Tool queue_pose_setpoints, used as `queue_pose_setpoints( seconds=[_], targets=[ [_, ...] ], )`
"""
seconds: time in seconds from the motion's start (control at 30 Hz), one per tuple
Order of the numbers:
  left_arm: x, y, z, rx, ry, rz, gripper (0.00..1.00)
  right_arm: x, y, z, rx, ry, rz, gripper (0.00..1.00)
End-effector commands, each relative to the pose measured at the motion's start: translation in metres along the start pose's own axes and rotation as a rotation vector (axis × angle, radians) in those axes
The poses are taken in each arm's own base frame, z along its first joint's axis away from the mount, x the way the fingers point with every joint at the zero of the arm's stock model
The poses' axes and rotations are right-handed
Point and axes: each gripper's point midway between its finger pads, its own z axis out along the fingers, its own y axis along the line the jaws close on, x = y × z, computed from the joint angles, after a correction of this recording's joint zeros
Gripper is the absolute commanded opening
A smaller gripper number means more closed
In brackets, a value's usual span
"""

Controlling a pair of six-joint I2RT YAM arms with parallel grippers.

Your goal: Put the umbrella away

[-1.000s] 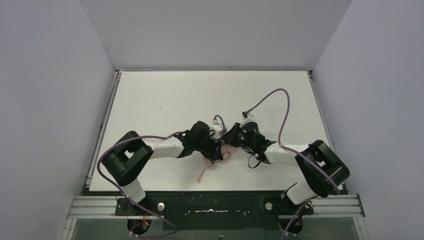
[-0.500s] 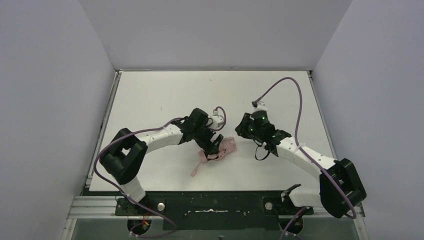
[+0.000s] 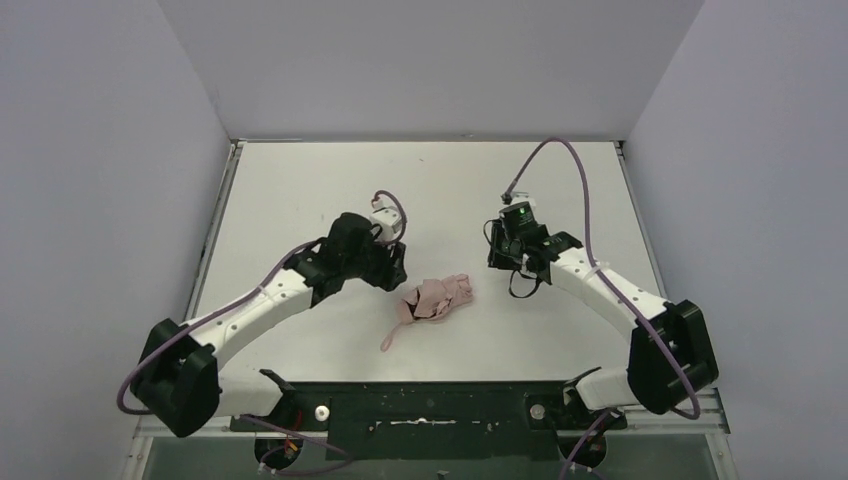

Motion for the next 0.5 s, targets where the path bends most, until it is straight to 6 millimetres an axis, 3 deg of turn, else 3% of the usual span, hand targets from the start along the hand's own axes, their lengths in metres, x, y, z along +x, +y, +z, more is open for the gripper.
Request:
queue_pose_setpoints(
  seconds=[0.0, 0.13, 0.27, 0.47],
  targets=[
    [0.038, 0.022, -0.021, -0.201, -0.011, -0.238, 0.4, -0.005, 0.006, 0.014, 0.012, 0.078, -0.098, 0.26],
    [0.074, 0.019, -0.024, -0.297, 0.007, -0.288, 0.17, 0.006, 0.008, 0.031, 0.032, 0.17, -0.184, 0.25],
    [0.091, 0.01, -0.013, -0.333, 0.041, -0.289, 0.0, 0.02, 0.014, 0.041, 0.016, 0.229, -0.229, 0.22],
    [0.1, 0.001, 0.016, -0.325, 0.046, -0.32, 0.0, 0.04, 0.032, 0.049, -0.064, 0.286, -0.293, 0.16]
  ],
)
